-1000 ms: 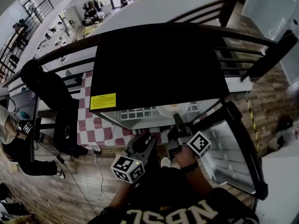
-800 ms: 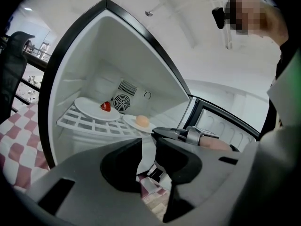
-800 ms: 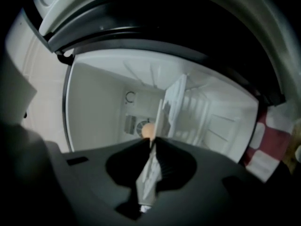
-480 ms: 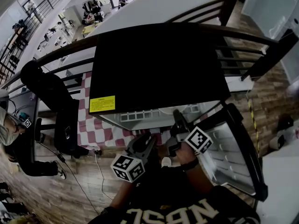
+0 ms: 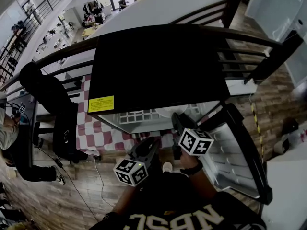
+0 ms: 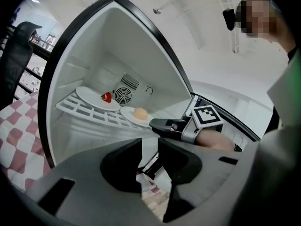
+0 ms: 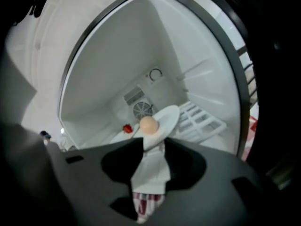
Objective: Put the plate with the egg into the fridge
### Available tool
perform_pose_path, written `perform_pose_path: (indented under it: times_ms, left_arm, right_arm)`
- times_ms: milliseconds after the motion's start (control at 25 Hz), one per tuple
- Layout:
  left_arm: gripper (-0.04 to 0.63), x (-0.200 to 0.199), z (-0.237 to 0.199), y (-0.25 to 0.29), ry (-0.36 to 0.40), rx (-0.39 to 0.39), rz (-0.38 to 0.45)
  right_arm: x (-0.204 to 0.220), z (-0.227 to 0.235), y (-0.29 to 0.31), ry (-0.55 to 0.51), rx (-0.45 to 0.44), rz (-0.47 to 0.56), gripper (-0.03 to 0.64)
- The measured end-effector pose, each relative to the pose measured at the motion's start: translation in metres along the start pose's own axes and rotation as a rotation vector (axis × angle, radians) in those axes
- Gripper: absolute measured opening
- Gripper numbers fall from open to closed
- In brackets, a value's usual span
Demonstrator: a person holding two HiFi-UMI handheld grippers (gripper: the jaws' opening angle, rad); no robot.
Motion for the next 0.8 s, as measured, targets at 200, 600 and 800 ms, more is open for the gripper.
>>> perform_pose_path:
  times_ms: [200,600,800]
  left_arm:
    - [0.124,0.005,0.003,-0.001,-0.017,-0.022,0.010]
    - [0.124,0.016,0.026,-0.011,-0.017,-0.057,0.049]
    - [0.124,0.006,0.044,-0.028,0.072,-0.128,0.095]
  right_arm:
    - [0.002,-0.002,-0.009,-0.208,0.119,-0.049,0.177]
    - [0.011,-0.010,-0.044,-0.379,0.183,0.063,0.247]
    - [0.023,-0.034,-0.081,-0.436,0.067,0.156,0.241]
Point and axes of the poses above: the fingertips, and each gripper's own axes: y forward along the fingers, z to its right, x out of its underside, the point moved 8 cm from there along -y, backward along the fingers, and after that the axes turned 14 degrees about -z, right-handed, at the moved point
